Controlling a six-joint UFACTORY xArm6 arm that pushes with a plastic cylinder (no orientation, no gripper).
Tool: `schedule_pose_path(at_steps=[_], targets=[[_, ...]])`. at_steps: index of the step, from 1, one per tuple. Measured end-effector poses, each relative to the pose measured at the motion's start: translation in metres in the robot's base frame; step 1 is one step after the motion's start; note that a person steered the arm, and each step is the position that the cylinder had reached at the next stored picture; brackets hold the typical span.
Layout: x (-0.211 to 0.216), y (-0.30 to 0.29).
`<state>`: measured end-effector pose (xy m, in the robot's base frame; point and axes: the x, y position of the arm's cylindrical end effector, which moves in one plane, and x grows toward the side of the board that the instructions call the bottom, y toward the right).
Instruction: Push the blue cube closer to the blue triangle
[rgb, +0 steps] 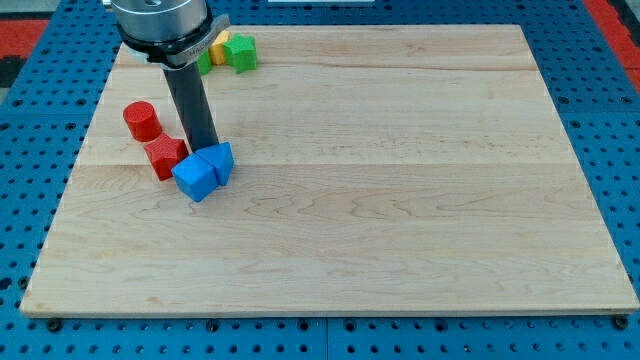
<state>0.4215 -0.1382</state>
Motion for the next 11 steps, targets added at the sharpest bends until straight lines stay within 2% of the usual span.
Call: schedule_pose_path(at_steps=[2, 3, 4, 5, 6, 7, 9, 10, 11], targets=[[0.069, -0.002], [0.065, -0.020], [0.084, -0.101], [0.128, -0.134], [0.158, -0.142], [0.148, -0.120], [0.103, -0.014], [0.100, 0.016], [0.108, -0.015]])
